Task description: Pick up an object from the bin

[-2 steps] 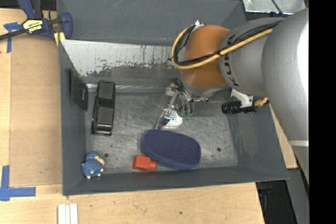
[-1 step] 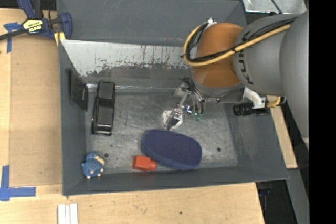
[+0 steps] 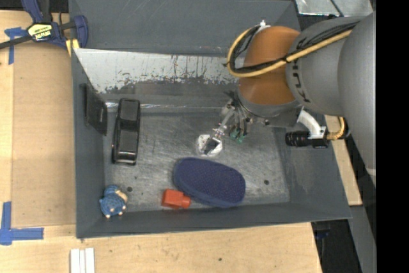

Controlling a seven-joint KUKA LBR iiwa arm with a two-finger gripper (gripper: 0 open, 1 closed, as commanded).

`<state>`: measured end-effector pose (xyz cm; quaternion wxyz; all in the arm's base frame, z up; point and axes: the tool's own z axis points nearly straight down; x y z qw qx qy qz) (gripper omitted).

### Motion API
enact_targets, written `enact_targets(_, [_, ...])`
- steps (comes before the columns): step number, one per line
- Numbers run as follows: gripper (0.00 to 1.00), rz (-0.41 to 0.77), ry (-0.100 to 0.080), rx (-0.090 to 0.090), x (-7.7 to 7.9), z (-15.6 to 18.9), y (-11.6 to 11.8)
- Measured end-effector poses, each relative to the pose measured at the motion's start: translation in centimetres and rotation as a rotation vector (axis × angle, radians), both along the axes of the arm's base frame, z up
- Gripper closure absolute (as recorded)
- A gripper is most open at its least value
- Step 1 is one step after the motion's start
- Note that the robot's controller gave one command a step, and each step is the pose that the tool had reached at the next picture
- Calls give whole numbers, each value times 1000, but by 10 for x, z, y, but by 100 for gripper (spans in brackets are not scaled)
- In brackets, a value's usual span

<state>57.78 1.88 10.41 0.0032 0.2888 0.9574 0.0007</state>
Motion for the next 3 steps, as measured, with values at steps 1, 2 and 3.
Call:
enact_targets(1, [0,-166,-5,2,-21,-29,11])
enact_targets(2, [0,-166,0,2,-19,-27,11])
enact_targets(3, [100,-166,-10,1,-16,-24,10])
